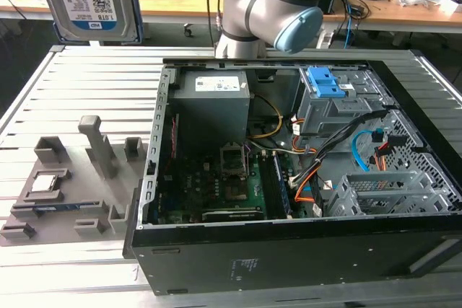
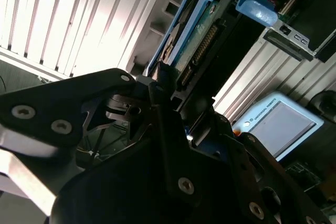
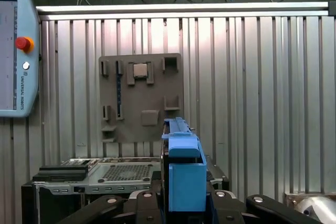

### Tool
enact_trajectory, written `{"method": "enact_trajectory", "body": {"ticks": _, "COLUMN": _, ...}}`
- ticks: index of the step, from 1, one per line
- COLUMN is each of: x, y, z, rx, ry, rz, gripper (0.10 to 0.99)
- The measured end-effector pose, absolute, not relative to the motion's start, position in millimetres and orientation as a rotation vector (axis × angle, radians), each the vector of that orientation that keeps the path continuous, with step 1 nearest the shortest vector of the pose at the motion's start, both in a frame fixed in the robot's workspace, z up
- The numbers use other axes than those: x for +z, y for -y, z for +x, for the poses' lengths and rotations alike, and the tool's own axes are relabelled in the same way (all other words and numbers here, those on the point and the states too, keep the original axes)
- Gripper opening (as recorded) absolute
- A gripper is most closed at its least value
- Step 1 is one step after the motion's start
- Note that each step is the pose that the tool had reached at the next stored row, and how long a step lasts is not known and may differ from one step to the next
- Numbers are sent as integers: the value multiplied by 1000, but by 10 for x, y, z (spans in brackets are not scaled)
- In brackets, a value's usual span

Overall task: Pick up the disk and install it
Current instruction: 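Pick up the disk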

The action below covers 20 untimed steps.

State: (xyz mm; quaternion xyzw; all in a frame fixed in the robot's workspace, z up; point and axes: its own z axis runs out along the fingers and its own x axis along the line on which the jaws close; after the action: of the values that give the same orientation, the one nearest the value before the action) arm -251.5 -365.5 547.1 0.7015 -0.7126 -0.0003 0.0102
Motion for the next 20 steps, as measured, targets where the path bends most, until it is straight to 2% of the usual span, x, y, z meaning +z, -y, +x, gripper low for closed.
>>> {"method": "enact_trajectory", "body": {"ticks": 20, "x": 5471, "y": 3654, "z": -1820, "rx": -1, "ry": 2224, "rz": 2190, "gripper": 365}}
